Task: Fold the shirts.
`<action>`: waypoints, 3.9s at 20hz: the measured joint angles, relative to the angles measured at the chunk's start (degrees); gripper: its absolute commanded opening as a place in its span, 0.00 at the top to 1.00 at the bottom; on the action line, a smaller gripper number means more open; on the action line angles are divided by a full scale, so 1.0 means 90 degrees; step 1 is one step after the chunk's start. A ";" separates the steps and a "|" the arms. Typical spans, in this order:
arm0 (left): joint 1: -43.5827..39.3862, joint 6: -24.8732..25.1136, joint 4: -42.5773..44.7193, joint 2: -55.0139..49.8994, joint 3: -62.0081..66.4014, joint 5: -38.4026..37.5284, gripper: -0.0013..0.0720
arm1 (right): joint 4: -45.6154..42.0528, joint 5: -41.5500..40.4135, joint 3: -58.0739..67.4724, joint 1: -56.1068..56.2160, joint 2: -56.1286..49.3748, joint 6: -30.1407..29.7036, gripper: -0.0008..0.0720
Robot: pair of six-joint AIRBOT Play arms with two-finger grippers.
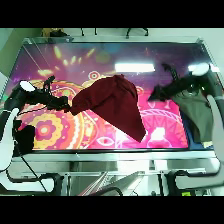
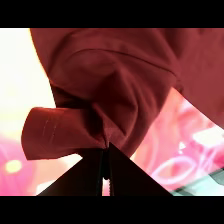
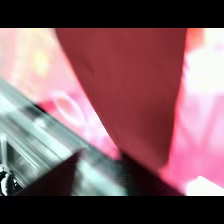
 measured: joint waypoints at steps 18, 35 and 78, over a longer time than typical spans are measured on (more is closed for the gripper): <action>0.0036 0.0053 -0.0012 -0.0012 -0.0010 -0.0022 0.97 | 0.0884 -0.3721 -0.5180 0.0964 0.1545 0.0367 0.49; 0.0937 0.0138 -0.2268 0.3283 0.1909 -0.0158 0.97 | 0.2312 -0.2283 0.0865 -0.0053 0.2555 -0.1229 0.96; 0.1513 0.0024 0.0240 -0.0364 0.3087 -0.0712 0.03 | 0.0515 -0.1115 0.0500 -0.1928 -0.1994 -0.1865 0.64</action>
